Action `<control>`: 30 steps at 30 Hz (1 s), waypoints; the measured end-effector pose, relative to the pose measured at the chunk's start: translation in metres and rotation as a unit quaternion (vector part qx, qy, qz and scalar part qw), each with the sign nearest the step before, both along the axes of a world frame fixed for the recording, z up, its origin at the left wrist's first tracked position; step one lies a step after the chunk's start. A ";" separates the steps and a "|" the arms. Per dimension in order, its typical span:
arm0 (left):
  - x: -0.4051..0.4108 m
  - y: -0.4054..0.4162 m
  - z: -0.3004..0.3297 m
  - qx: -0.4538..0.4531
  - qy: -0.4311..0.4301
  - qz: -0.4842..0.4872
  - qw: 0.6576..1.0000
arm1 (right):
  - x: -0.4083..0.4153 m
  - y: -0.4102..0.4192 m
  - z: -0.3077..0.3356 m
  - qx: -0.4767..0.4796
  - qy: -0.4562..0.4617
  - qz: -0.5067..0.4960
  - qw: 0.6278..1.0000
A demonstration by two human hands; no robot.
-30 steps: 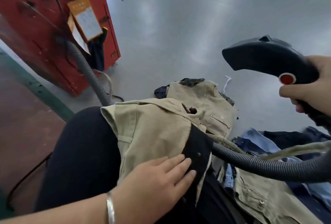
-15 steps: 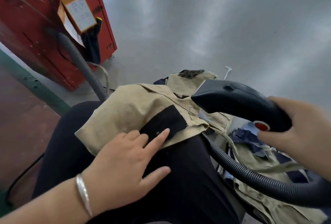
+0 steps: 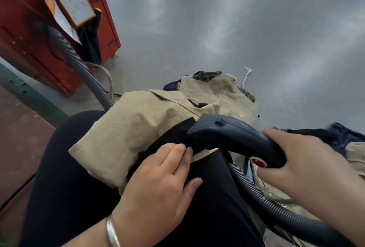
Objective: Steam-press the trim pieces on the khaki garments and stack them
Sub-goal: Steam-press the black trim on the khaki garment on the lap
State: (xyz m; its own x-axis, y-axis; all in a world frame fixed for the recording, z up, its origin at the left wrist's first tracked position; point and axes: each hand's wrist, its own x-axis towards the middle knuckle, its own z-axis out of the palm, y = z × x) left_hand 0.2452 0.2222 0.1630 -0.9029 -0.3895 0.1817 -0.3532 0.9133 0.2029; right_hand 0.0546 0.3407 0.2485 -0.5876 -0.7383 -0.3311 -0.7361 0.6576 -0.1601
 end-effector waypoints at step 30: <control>0.005 0.004 -0.006 0.033 -0.020 0.012 0.999 | -0.017 -0.031 -0.001 -0.021 -0.072 0.010 0.997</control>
State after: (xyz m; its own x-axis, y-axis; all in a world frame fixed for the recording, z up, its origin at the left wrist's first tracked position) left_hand 0.2498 0.2262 0.1565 -0.8990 -0.4217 0.1181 -0.3846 0.8893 0.2474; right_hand 0.0374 0.3100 0.2476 -0.5219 -0.7637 -0.3799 -0.7161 0.6343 -0.2914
